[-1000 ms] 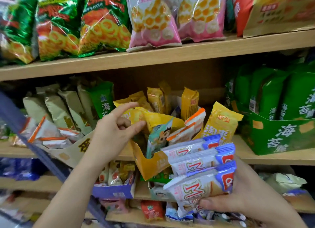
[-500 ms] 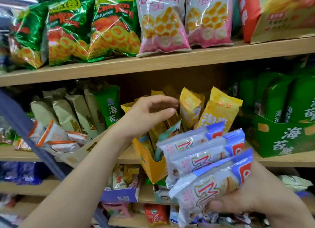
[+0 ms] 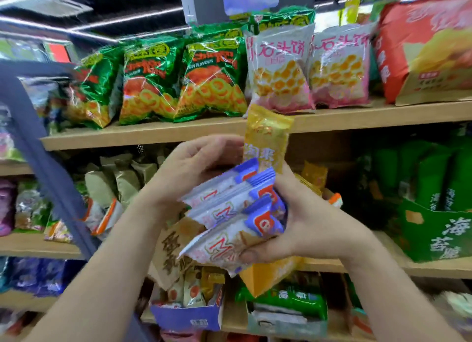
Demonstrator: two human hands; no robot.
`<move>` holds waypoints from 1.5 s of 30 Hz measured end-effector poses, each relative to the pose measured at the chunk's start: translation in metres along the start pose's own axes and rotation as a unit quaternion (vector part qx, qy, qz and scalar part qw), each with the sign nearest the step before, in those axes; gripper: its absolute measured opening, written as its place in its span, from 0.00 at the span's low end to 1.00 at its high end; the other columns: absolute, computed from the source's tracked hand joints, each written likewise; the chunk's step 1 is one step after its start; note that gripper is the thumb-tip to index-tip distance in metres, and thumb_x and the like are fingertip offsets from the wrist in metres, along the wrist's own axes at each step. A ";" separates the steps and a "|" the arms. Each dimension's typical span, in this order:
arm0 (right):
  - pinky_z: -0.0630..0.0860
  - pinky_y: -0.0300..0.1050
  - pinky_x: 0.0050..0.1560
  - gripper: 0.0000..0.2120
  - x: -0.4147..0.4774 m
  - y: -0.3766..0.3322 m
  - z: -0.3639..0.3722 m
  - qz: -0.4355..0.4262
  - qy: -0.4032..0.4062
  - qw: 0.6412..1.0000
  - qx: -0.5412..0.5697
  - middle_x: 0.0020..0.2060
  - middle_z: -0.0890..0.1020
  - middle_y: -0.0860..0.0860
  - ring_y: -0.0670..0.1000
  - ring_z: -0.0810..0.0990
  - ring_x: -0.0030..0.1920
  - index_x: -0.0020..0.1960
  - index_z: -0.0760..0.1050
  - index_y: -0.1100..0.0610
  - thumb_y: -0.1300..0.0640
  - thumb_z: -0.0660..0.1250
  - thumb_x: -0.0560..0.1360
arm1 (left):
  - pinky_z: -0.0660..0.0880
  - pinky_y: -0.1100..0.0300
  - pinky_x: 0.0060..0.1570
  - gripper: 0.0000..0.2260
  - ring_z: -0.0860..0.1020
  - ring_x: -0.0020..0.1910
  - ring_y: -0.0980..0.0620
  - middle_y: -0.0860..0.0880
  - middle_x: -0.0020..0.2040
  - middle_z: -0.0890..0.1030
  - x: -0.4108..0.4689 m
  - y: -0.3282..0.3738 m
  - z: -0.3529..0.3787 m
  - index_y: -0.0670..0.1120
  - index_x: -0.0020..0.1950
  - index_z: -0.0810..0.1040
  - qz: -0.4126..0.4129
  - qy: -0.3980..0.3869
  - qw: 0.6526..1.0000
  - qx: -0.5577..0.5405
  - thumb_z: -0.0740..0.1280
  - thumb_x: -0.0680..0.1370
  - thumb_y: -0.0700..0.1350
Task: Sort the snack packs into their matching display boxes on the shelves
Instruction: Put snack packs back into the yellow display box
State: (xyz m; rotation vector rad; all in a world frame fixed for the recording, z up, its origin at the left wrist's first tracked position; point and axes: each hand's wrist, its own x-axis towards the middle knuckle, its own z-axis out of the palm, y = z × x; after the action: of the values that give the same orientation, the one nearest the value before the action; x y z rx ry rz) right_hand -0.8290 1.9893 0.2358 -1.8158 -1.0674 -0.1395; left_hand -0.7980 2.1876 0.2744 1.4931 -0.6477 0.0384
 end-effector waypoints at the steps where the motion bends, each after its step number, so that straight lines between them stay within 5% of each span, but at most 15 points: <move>1: 0.64 0.59 0.73 0.37 0.002 0.004 0.000 0.015 -0.006 0.999 -0.050 0.62 0.75 0.42 0.53 0.68 0.70 0.64 0.72 0.38 0.52 0.84 0.60 | 0.79 0.58 0.51 0.13 0.82 0.50 0.51 0.45 0.51 0.85 0.004 0.004 0.000 0.45 0.54 0.83 0.007 -0.026 0.999 0.037 0.68 0.74 0.48; 4: 0.66 0.48 0.72 0.38 0.007 0.004 0.003 0.060 -0.035 0.991 -0.116 0.64 0.67 0.47 0.46 0.63 0.71 0.65 0.71 0.38 0.48 0.84 0.59 | 0.79 0.58 0.52 0.20 0.83 0.51 0.50 0.44 0.53 0.85 0.015 0.017 0.009 0.42 0.60 0.79 0.011 -0.080 0.983 0.167 0.77 0.70 0.44; 9: 0.65 0.48 0.73 0.36 -0.007 0.002 -0.005 0.069 -0.019 0.990 -0.120 0.68 0.67 0.43 0.42 0.56 0.76 0.64 0.70 0.40 0.47 0.83 0.61 | 0.79 0.59 0.47 0.12 0.82 0.44 0.56 0.56 0.43 0.84 0.012 0.014 -0.007 0.53 0.50 0.78 0.108 0.096 0.940 0.308 0.76 0.70 0.52; 14: 0.80 0.47 0.56 0.32 -0.040 0.000 -0.017 0.119 -0.015 0.992 -0.046 0.57 0.81 0.45 0.46 0.81 0.58 0.60 0.71 0.42 0.55 0.84 0.63 | 0.77 0.65 0.39 0.21 0.78 0.37 0.61 0.61 0.39 0.79 0.000 -0.021 -0.012 0.53 0.53 0.72 0.087 0.166 0.911 0.368 0.79 0.68 0.45; 21: 0.76 0.41 0.53 0.30 -0.051 0.008 -0.004 0.092 0.017 0.982 -0.165 0.54 0.78 0.38 0.45 0.78 0.55 0.61 0.71 0.42 0.46 0.81 0.64 | 0.77 0.60 0.48 0.16 0.78 0.44 0.60 0.57 0.46 0.81 0.006 -0.054 -0.011 0.56 0.58 0.78 0.073 0.056 0.858 0.505 0.75 0.72 0.49; 27: 0.70 0.57 0.62 0.33 -0.063 0.019 0.008 0.049 0.048 0.968 -0.241 0.60 0.71 0.36 0.45 0.71 0.66 0.63 0.66 0.38 0.41 0.76 0.62 | 0.73 0.63 0.56 0.16 0.78 0.58 0.55 0.54 0.59 0.81 0.013 -0.058 -0.010 0.54 0.67 0.76 0.017 -0.030 0.822 0.568 0.65 0.80 0.54; 30: 0.73 0.57 0.59 0.33 -0.066 0.021 0.012 0.014 0.081 0.966 -0.244 0.61 0.72 0.39 0.48 0.73 0.66 0.64 0.68 0.41 0.41 0.78 0.64 | 0.75 0.57 0.59 0.18 0.77 0.61 0.52 0.53 0.62 0.80 0.015 -0.059 -0.009 0.55 0.69 0.74 -0.008 -0.037 0.784 0.620 0.65 0.80 0.56; 34: 0.75 0.53 0.56 0.30 -0.074 0.019 0.019 -0.006 0.097 0.961 -0.257 0.62 0.73 0.42 0.47 0.74 0.64 0.64 0.68 0.42 0.37 0.75 0.67 | 0.77 0.50 0.52 0.19 0.80 0.54 0.45 0.47 0.56 0.83 0.013 -0.051 -0.013 0.50 0.67 0.76 0.074 0.026 0.745 0.662 0.60 0.80 0.57; 38: 0.74 0.38 0.58 0.23 -0.082 0.018 0.024 0.045 0.084 0.982 -0.165 0.66 0.72 0.40 0.42 0.76 0.64 0.63 0.69 0.38 0.28 0.61 0.73 | 0.73 0.51 0.54 0.18 0.75 0.55 0.47 0.49 0.56 0.81 0.010 -0.062 -0.008 0.52 0.67 0.76 0.019 -0.036 0.743 0.668 0.61 0.81 0.57; 42: 0.75 0.38 0.58 0.35 -0.088 0.024 0.016 0.137 -0.006 0.973 -0.185 0.72 0.53 0.28 0.32 0.65 0.69 0.64 0.63 0.30 0.32 0.75 0.61 | 0.65 0.50 0.57 0.23 0.64 0.58 0.49 0.53 0.61 0.73 0.008 -0.072 -0.006 0.54 0.67 0.74 -0.032 -0.050 0.695 0.717 0.50 0.81 0.61; 45: 0.72 0.38 0.63 0.37 -0.089 0.026 0.010 0.171 -0.038 0.972 -0.156 0.69 0.51 0.23 0.28 0.60 0.70 0.63 0.59 0.28 0.37 0.78 0.62 | 0.60 0.47 0.59 0.21 0.60 0.62 0.48 0.52 0.66 0.66 0.007 -0.077 -0.006 0.55 0.73 0.67 -0.046 -0.034 0.658 0.751 0.51 0.82 0.58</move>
State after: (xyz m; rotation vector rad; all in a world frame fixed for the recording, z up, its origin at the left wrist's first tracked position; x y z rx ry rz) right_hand -0.8679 1.9402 0.1666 -2.2780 -0.7979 -0.0303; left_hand -0.7587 2.1827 0.2078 3.1593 -0.5569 0.5689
